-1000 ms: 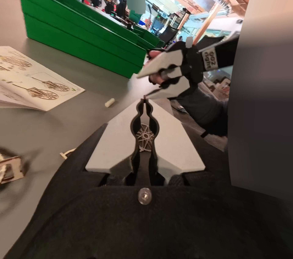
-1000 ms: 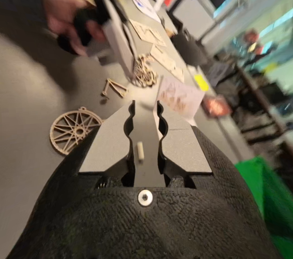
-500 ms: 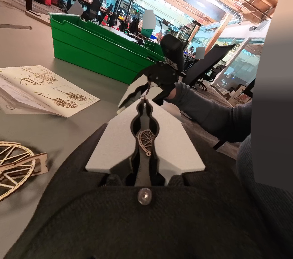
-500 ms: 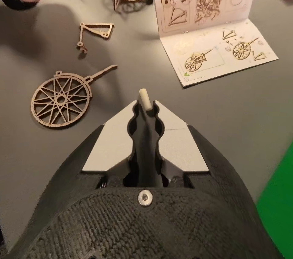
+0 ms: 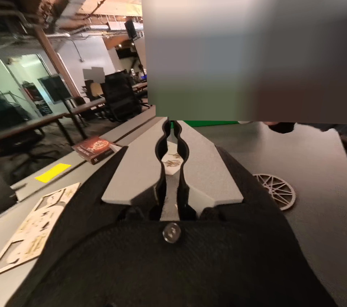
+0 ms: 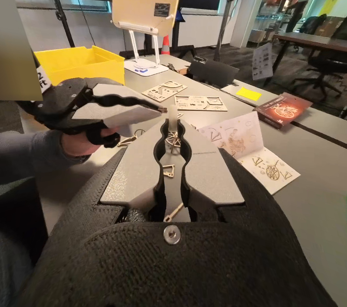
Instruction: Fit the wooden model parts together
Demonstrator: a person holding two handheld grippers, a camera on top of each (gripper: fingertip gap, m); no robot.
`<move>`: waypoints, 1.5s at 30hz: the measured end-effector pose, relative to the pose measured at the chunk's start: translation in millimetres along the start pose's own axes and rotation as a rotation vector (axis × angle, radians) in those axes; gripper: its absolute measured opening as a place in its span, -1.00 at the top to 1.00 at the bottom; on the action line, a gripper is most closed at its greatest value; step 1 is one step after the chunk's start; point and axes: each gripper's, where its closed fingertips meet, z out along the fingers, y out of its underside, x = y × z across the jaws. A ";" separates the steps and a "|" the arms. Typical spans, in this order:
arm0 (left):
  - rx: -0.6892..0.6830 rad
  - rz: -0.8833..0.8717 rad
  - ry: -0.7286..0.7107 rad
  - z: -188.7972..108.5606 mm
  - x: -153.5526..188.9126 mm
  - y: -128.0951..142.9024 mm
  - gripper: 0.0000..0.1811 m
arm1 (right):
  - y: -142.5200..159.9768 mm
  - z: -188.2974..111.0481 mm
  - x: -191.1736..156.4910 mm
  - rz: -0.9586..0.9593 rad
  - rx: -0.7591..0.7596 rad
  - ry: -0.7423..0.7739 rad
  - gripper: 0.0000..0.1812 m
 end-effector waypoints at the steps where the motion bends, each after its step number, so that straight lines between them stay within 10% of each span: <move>1: -0.006 0.027 -0.008 0.2 0.6 0.3 0.99 | -0.6 0.7 -1.1 -0.019 -0.007 0.010 0.93; 45: -0.039 0.211 -0.024 1.1 10.0 2.6 0.99 | 10.1 2.3 -2.0 -0.185 -0.170 0.066 0.93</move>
